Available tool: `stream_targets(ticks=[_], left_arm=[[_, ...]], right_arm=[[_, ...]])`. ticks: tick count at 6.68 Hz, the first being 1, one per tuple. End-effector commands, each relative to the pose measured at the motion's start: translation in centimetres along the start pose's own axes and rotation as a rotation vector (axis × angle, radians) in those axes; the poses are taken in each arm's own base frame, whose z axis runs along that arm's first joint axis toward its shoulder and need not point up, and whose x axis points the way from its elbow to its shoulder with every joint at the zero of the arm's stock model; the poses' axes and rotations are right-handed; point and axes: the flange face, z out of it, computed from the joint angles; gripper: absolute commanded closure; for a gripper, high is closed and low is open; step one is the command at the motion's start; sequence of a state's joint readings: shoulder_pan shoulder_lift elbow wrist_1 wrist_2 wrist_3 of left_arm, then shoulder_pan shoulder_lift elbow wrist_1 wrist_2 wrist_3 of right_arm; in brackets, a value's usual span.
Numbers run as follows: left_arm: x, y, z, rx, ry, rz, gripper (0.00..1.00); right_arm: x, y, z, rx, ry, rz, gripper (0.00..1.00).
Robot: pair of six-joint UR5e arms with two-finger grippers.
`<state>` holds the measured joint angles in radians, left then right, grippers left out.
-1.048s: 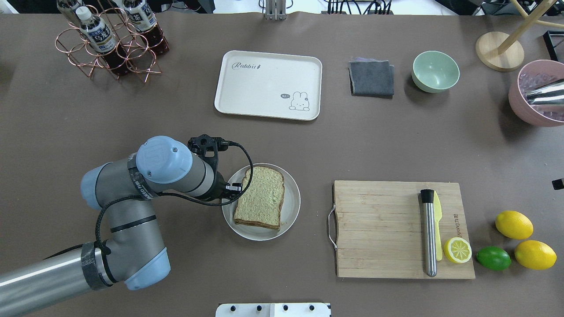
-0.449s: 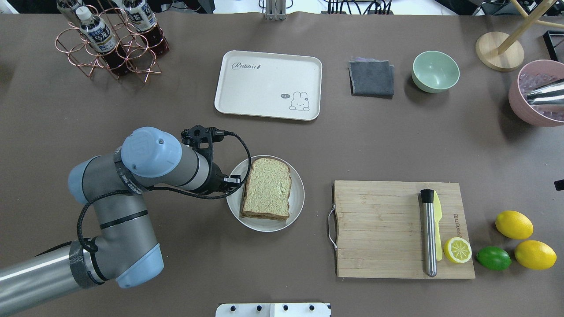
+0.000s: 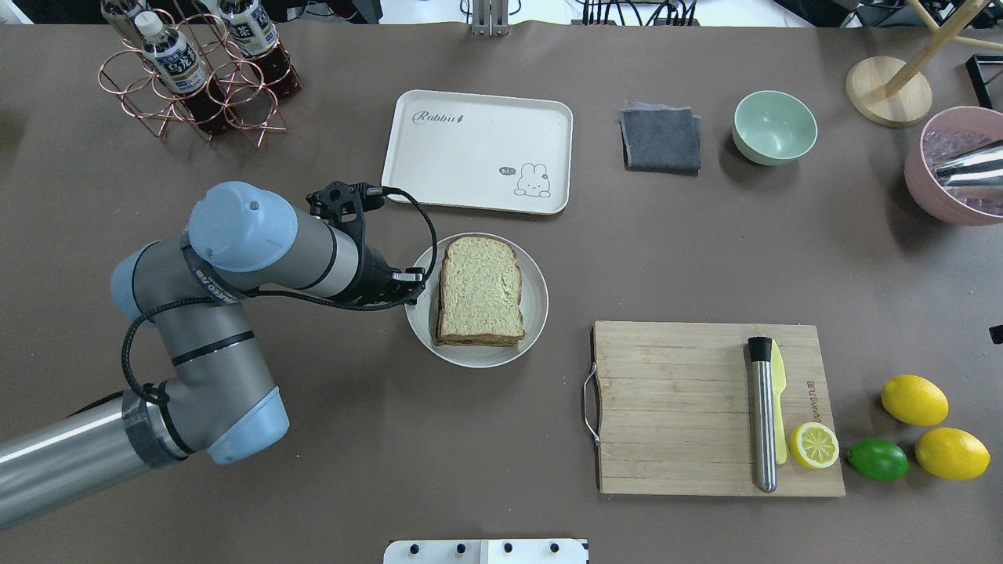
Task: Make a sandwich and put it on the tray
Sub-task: 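Slide the plate with the left gripper onto the white tray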
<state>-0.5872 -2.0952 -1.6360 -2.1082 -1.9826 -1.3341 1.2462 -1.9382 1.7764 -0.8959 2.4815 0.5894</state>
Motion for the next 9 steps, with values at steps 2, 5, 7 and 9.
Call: stream_targets(ticks=[2,5,7,9], left_arm=[[1.9,-13.4,2.6,-0.021,0.025,-0.010,1.00],[1.3,-23.6,4.0,0.009,-0.058,-0.013,1.00],[0.6,-25.3,5.4,0.022,-0.077,-0.020,1.00],[0.6,-25.3,5.4,0.023,-0.076,-0.020,1.00]], right_arm=[[-0.1,1.3,-0.8,-0.004,-0.015,0.008,0.01],[-0.3,1.8,-1.4,0.002,-0.016,0.006,0.01],[-0.4,1.6,-1.5,0.006,-0.017,0.006,0.01],[-0.4,1.6,-1.5,0.007,-0.018,0.004,0.01]])
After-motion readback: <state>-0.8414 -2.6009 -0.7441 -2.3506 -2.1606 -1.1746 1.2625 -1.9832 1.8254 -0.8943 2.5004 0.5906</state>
